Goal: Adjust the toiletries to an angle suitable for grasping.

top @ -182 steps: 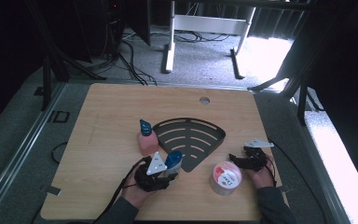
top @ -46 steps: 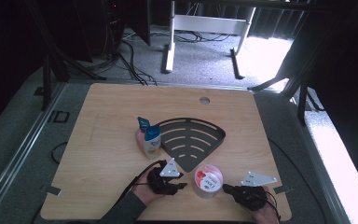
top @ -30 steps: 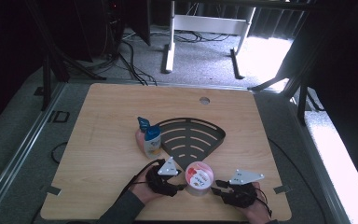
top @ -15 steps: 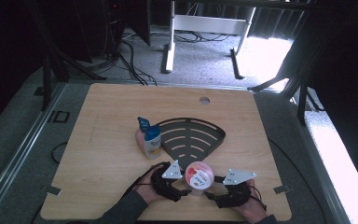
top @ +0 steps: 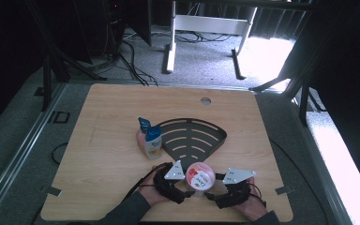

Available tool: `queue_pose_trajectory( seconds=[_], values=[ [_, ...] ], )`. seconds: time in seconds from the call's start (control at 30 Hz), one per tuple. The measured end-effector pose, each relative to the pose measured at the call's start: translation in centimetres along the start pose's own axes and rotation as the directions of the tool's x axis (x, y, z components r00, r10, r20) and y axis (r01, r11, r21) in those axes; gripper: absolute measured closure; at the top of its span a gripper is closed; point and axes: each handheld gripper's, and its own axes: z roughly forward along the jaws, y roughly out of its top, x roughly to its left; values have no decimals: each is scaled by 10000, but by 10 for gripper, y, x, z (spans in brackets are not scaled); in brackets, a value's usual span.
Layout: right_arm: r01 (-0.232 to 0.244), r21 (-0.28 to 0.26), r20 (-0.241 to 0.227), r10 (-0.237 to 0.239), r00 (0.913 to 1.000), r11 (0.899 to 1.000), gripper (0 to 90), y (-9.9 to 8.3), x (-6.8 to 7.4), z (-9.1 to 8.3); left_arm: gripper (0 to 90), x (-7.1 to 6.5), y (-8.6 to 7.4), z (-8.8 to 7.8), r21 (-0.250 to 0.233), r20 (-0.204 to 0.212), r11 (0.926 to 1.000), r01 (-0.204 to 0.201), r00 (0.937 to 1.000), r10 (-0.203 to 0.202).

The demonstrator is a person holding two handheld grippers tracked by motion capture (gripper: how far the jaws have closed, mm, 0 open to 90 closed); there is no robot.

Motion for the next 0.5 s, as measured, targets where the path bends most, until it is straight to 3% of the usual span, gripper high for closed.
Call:
queue_pose_trajectory(
  seconds=[0.3,0.5],
  values=[
    [169,-18,65,-169,9998,9999,175,0,1,3,181,0,0,1,-20,67,9999,163,9998,-163],
    [462,-88,207,-460,9987,9989,141,3,2,5,167,-3,2,2,37,-189,10000,-30,9998,31]
  ],
)
